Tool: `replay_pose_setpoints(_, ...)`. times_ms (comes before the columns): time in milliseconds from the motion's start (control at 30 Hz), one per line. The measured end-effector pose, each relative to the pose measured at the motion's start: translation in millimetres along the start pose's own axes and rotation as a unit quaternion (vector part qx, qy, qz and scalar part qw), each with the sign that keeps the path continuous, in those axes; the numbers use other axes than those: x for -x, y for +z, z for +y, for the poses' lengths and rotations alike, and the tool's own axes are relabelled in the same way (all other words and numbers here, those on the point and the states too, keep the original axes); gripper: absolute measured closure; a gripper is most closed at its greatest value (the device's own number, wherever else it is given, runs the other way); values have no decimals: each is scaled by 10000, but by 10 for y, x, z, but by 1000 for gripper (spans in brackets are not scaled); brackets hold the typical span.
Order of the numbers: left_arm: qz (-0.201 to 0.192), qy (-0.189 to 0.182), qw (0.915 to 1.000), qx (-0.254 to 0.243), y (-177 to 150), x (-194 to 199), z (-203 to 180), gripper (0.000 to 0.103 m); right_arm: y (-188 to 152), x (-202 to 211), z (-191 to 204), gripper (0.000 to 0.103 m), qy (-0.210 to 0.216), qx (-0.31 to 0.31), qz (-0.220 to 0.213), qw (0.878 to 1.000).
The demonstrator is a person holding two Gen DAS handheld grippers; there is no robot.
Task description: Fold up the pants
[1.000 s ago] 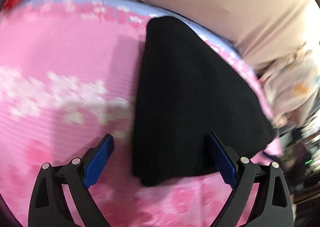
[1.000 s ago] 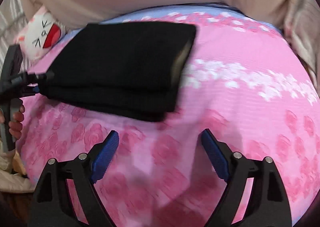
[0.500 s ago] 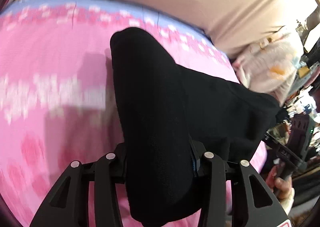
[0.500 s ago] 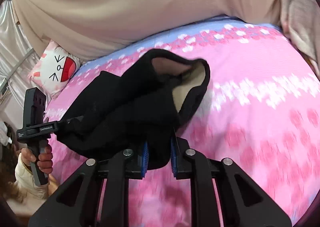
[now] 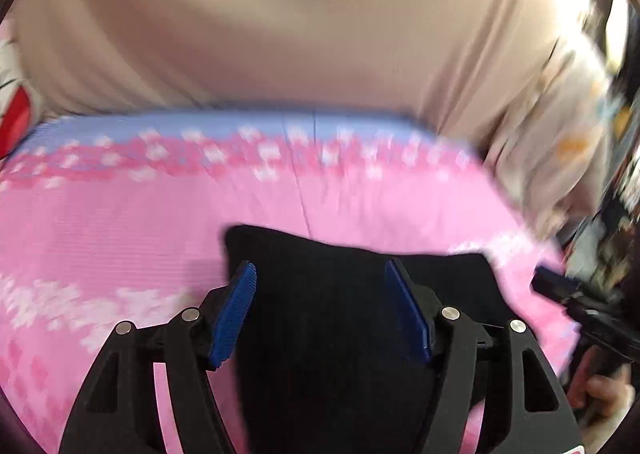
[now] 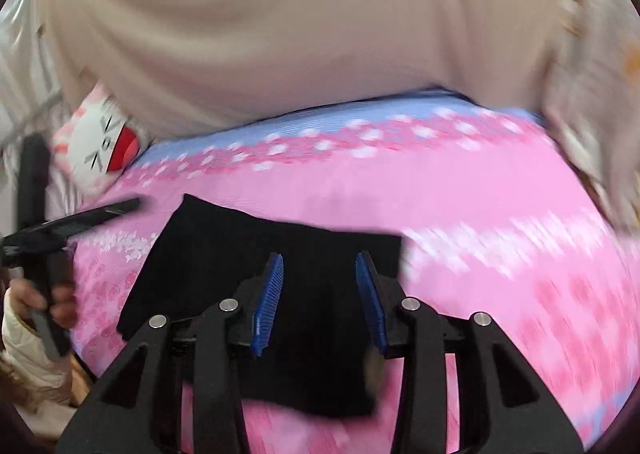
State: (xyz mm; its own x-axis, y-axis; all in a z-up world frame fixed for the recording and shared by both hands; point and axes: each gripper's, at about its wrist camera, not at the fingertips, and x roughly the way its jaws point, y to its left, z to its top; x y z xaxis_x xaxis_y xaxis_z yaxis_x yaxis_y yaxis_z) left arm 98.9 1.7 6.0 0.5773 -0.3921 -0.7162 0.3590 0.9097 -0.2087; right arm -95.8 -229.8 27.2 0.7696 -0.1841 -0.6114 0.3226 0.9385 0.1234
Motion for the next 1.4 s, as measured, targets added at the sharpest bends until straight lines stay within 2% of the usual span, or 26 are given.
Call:
replay_pose_setpoints(67,462,488,9977,37,-11,-614,112,39,13,-412,153,67,59,286,341,9990)
replay_pose_setpoints(100,554,637,9964,56,-18,-753,175,39,23,-650,147,67,-132,427,540,9975)
replay_pose_setpoints(133,677,731,9949,129,-30,-900,299,39,-51,-980,0,64,-663,497,838,9930)
replay_pose_setpoints(167,617,544,9962,281,-8,-884,389,39,-59,-1121,-177,64,-524,354,916,9938)
replay_pose_setpoints(200,492,594,9964,341,12,-831,466,42,-74,-1139,-335,64,-128,-30,692,9975)
replay_pose_setpoints(233,429,898,9948,194,0,-832,506,46,-54,-1138,-435,65,98,-367,761,9964)
replay_pose_setpoints(300,450,1427,9887,59,-46,-872,601,30,46,-1013,-321,65,-114,-402,761,9962)
replay_pose_setpoints(367,360,1273,9906,356,-37,-765,740,31,90,-739,-51,63,-7,-165,500,9986)
replay_pose_setpoints(433,136,1366,9895,451,-59,-507,746,35,35,-551,148,62,69,14,333,9994)
replay_pose_setpoints(500,-240,1147,9921,448,-137,-92,667,34,-123,-461,182,60,-266,268,419,9984)
replay_pose_setpoints(567,-365,790,9955,374,-228,194,498,32,-337,-645,98,51,-969,581,799,9904)
replay_pose_setpoints(600,-346,662,9968,274,-290,293,415,32,-396,-623,-3,46,-946,398,796,9915)
replay_pose_setpoints(667,-311,484,9983,2,-457,472,225,32,-369,-375,-95,47,-600,-237,662,9957)
replay_pose_setpoints(700,-318,469,9983,-117,-540,532,149,30,-367,-178,-64,46,-644,-228,445,9967)
replay_pose_setpoints(733,-292,541,9977,-281,-648,542,44,24,-372,-65,-23,46,-703,-137,328,9969)
replay_pose_setpoints(800,-130,700,9964,-469,-808,455,-81,22,-462,84,69,46,-692,25,326,9971)
replay_pose_setpoints(867,268,800,9949,-558,-1017,206,-154,21,-683,-53,167,47,-742,293,752,9940)
replay_pose_setpoints(900,408,909,9932,-595,-1100,97,-145,20,-810,-205,148,41,-953,491,1007,9891)
replay_pose_setpoints(933,280,1052,9914,-722,-1177,30,-142,13,-929,-260,105,36,-1000,495,1012,9886)
replay_pose_setpoints(967,184,1170,9900,-766,-1204,38,-143,10,-936,-200,26,36,-841,85,910,9923)
replay_pose_setpoints(1033,261,1066,9922,-598,-1149,120,-121,14,-845,-49,14,37,-753,-195,834,9935)
replay_pose_setpoints(1100,96,986,9935,-555,-1104,269,-151,14,-728,191,177,37,-820,86,413,9957)
replay_pose_setpoints(1200,93,1219,9891,-815,-1143,219,-234,12,-834,-37,268,37,-847,412,734,9928)
replay_pose_setpoints(1267,262,1190,9902,-676,-1163,121,-205,12,-1004,-280,130,25,-897,282,1046,9901)
replay_pose_setpoints(1333,173,1267,9897,-643,-1116,191,-231,12,-978,-171,6,24,-606,-339,976,9928)
replay_pose_setpoints(1400,18,1337,9889,-653,-1067,279,-261,11,-874,47,27,24,-649,-424,626,9950)
